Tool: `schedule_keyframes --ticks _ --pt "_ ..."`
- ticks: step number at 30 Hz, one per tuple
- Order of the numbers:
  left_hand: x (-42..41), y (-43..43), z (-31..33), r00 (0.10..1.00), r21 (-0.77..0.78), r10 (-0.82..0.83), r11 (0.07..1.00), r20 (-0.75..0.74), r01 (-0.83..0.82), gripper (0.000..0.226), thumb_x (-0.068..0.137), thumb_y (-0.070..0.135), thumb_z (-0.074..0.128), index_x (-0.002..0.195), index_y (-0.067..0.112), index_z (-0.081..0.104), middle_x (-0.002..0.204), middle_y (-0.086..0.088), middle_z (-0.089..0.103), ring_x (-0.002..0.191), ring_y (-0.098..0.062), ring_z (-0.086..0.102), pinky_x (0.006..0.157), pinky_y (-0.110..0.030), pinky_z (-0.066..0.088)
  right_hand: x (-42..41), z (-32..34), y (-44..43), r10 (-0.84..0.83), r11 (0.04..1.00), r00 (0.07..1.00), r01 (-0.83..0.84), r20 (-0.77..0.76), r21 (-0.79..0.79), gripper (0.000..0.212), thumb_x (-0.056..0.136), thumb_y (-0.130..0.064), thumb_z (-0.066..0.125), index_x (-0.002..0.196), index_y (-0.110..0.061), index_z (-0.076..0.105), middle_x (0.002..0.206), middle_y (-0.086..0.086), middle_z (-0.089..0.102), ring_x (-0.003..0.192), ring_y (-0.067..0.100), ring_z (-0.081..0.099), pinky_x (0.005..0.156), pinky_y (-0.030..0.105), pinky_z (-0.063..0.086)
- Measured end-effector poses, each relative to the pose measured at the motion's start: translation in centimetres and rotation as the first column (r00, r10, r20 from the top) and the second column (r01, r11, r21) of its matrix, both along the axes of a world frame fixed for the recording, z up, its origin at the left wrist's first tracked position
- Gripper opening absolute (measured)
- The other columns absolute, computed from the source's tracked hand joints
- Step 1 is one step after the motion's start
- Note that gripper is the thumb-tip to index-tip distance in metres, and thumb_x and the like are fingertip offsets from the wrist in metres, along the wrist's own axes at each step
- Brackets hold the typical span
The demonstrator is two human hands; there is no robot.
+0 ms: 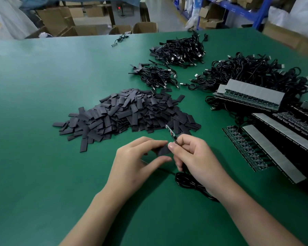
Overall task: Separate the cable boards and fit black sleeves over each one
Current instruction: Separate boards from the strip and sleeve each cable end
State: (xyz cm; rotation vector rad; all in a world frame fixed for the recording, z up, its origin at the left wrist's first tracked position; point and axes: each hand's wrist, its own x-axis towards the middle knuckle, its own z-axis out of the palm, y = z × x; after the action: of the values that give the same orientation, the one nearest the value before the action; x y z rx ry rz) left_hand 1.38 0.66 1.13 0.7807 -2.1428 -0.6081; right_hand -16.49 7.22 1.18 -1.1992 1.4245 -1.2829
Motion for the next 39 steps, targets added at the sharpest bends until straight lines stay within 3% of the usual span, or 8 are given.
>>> schedule_keyframes --ticks 5,9,11,17,22,27,33,39 --pt "0.1 -0.3 0.0 0.998 0.039 0.017 0.999 -0.058 -0.015 0.019 0.083 0.026 0.084 0.101 0.024 0.08 0.093 0.018 0.073 0.084 -0.003 0.068 0.071 -0.026 0.054 -0.1 0.4 0.1 -0.011 0.999 0.994 0.007 -0.104 -0.037 0.038 0.098 -0.051 0.052 0.078 -0.019 0.057 0.054 -0.003 0.051 0.051 0.014 0.049 0.055 0.027 0.044" --pt "0.9 -0.6 0.2 0.986 0.177 0.061 0.984 -0.152 -0.034 0.021 0.08 0.029 0.081 0.101 0.025 0.08 0.09 0.014 0.074 0.068 -0.009 0.064 0.064 -0.015 0.051 -0.8 1.5 0.3 -0.019 0.999 0.999 0.017 -0.033 -0.04 0.04 0.099 -0.038 0.051 0.068 -0.014 0.049 0.051 0.001 0.036 0.049 0.018 0.034 0.048 0.027 0.036" --pt "1.2 -0.8 0.3 0.978 0.221 0.078 0.975 -0.193 -0.034 0.022 0.079 0.028 0.079 0.102 0.028 0.08 0.091 0.013 0.075 0.07 -0.015 0.065 0.063 -0.01 0.05 -1.0 2.0 0.4 0.039 0.999 0.999 -0.039 0.016 -0.028 0.039 0.098 -0.033 0.05 0.063 -0.016 0.047 0.051 0.002 0.033 0.048 0.018 0.032 0.049 0.024 0.036" --pt "1.0 -0.8 0.3 0.956 0.321 0.067 0.946 -0.285 0.03 0.022 0.079 0.023 0.078 0.1 0.027 0.079 0.089 0.006 0.076 0.073 -0.022 0.067 0.06 -0.014 0.055 -0.9 2.4 0.5 0.139 0.99 0.986 -0.142 0.091 0.024 0.04 0.097 -0.03 0.048 0.058 -0.019 0.044 0.046 0.001 0.03 0.043 0.018 0.034 0.062 0.037 0.038" --pt "1.0 -0.9 0.2 0.953 0.306 0.055 0.951 -0.298 0.041 0.02 0.079 0.026 0.077 0.099 0.031 0.078 0.089 0.009 0.077 0.077 -0.019 0.069 0.065 -0.01 0.054 -1.2 2.2 0.5 0.164 0.984 0.98 -0.17 0.109 0.05 0.041 0.097 -0.031 0.048 0.058 -0.02 0.044 0.046 0.0 0.029 0.042 0.018 0.036 0.06 0.029 0.042" --pt "1.3 -1.2 0.1 0.965 0.255 0.046 0.967 -0.257 0.022 0.021 0.081 0.029 0.078 0.1 0.037 0.077 0.093 0.016 0.077 0.081 -0.015 0.071 0.076 -0.017 0.054 -1.2 2.1 0.4 0.187 0.979 0.974 -0.195 0.13 0.056 0.04 0.096 -0.029 0.049 0.058 -0.019 0.045 0.045 -0.001 0.029 0.04 0.017 0.037 0.054 0.022 0.041" --pt "1.3 -1.2 0.1 0.97 0.211 0.022 0.977 -0.241 0.03 0.021 0.082 0.025 0.078 0.101 0.032 0.078 0.094 0.016 0.076 0.077 -0.018 0.068 0.068 -0.009 0.051 -1.2 2.3 0.6 0.179 0.98 0.976 -0.188 0.121 0.068 0.041 0.098 -0.029 0.049 0.059 -0.018 0.045 0.045 -0.002 0.03 0.041 0.016 0.037 0.055 0.024 0.04" --pt "1.2 -1.2 0.0 0.977 0.202 0.04 0.979 -0.208 0.002 0.021 0.081 0.026 0.078 0.101 0.031 0.079 0.093 0.017 0.077 0.076 -0.014 0.068 0.07 -0.011 0.05 -1.0 2.2 0.5 0.197 0.976 0.975 -0.205 0.104 0.072 0.039 0.095 -0.028 0.049 0.057 -0.018 0.045 0.044 -0.002 0.031 0.041 0.017 0.038 0.053 0.022 0.039"
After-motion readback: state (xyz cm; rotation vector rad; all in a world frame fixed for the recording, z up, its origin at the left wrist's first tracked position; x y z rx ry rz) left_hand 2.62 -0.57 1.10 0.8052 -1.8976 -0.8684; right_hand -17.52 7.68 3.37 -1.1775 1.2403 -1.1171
